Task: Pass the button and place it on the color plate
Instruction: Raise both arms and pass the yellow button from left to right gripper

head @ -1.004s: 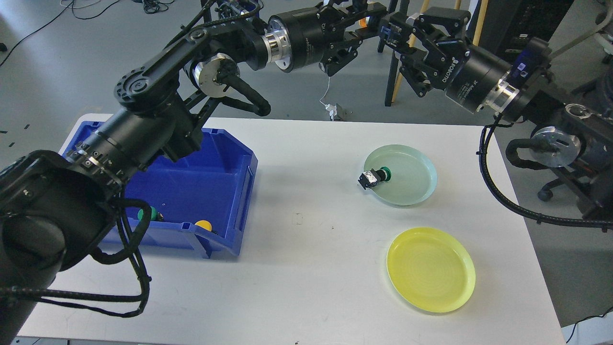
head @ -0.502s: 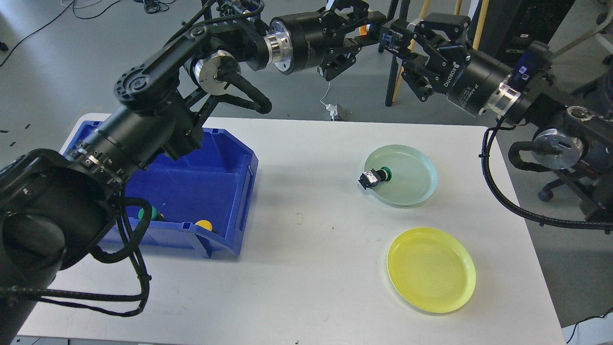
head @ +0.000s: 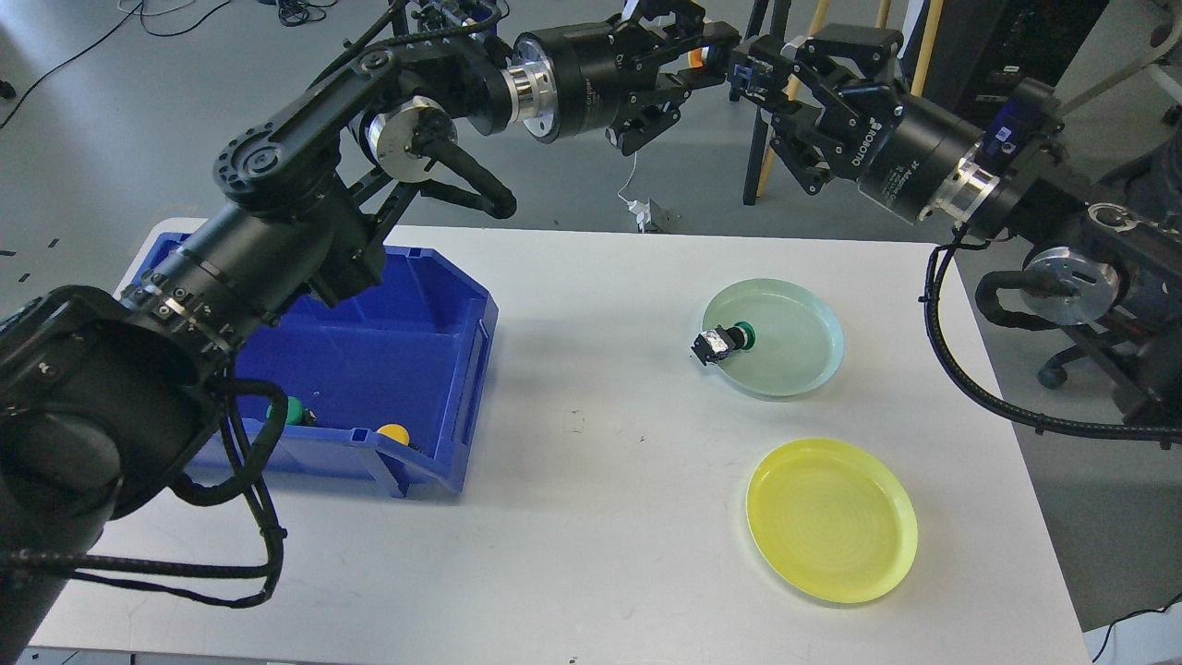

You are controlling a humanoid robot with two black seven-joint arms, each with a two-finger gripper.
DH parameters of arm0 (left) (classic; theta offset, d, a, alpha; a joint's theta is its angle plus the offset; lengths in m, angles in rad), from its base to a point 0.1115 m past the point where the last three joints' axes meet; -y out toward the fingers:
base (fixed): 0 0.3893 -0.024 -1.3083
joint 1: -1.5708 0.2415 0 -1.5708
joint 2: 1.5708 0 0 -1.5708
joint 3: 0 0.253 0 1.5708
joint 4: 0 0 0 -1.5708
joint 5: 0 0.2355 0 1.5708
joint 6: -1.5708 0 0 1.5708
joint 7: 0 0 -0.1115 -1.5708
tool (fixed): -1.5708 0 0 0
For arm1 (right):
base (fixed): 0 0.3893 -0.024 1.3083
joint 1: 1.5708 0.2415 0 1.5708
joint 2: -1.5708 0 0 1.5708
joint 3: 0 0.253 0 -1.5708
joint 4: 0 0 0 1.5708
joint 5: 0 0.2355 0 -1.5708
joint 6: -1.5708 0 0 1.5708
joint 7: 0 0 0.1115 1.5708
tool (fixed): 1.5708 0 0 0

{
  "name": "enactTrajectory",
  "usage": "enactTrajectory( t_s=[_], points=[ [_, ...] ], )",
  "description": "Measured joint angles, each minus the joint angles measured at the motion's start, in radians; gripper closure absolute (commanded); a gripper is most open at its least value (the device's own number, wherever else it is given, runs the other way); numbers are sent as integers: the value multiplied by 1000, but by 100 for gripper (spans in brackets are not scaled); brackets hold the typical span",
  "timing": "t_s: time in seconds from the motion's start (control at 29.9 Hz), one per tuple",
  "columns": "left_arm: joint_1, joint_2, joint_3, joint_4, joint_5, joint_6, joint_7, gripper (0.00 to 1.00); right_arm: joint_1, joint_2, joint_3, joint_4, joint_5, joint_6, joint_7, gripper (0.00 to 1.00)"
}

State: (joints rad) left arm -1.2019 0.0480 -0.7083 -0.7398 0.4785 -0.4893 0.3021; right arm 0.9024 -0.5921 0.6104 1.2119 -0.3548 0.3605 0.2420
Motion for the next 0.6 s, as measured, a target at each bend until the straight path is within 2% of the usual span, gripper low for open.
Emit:
enactTrajectory(
  t_s=[0.1,0.6],
  points=[
    [0,0,0,1,0,0,-13,0,5,-1,0,0,0,0,0,83],
    [-1,3,0,1,0,0,-14,0,10,-17,0,-3,0,0,0,83]
  ],
)
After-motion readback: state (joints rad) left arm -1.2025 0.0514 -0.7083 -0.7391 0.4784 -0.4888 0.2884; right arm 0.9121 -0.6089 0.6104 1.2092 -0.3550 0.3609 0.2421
